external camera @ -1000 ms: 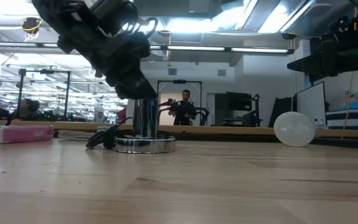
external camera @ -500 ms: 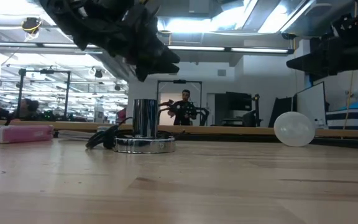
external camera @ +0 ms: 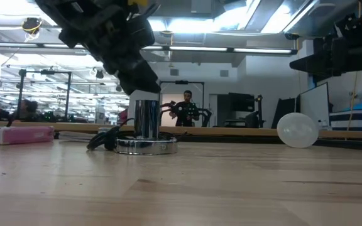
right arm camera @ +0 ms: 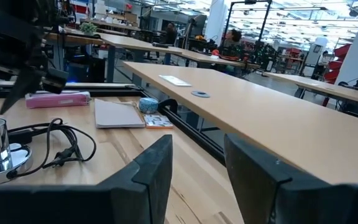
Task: Screw lightbulb
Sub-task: Insert the light bulb into the lamp
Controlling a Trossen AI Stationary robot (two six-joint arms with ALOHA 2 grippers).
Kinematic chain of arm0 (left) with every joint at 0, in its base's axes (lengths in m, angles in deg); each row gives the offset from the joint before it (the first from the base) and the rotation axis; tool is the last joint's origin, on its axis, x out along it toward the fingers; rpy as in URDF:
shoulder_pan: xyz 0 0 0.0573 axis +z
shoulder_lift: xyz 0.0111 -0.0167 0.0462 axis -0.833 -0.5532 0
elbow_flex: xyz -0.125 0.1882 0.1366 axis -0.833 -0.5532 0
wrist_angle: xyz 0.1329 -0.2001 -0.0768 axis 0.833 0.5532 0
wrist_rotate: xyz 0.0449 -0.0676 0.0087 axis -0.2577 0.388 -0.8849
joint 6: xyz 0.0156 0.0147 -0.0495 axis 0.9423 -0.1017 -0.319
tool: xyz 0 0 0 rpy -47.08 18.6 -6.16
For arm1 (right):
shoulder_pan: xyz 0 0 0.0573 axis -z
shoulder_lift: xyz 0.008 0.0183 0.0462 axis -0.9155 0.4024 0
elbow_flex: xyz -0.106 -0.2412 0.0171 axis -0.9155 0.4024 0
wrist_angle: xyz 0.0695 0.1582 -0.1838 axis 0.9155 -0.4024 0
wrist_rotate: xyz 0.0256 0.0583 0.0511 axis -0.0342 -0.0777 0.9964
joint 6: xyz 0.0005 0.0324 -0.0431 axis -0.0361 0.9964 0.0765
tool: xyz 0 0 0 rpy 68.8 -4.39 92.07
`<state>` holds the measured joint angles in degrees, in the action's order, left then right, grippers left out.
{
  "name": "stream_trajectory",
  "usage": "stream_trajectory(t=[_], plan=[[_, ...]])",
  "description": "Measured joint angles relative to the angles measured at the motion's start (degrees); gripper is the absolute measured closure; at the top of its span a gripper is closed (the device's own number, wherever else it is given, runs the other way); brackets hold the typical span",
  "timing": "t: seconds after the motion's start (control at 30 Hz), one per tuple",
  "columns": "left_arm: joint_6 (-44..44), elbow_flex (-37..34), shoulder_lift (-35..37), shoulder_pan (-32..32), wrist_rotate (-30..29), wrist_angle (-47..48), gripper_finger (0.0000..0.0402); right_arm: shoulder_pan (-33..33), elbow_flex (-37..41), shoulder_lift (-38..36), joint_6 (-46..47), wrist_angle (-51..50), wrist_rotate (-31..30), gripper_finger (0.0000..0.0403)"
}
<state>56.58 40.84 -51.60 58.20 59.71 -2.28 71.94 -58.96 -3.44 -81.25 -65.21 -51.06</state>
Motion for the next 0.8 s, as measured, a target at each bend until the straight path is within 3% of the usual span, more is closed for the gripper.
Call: stream_trajectory(t=[0.8], plan=[[-0.1,0.1,0.0,-1.8,-1.7,6.8,0.0247,0.0,0.0,0.0,0.0,-0.2,-0.1,0.0252]])
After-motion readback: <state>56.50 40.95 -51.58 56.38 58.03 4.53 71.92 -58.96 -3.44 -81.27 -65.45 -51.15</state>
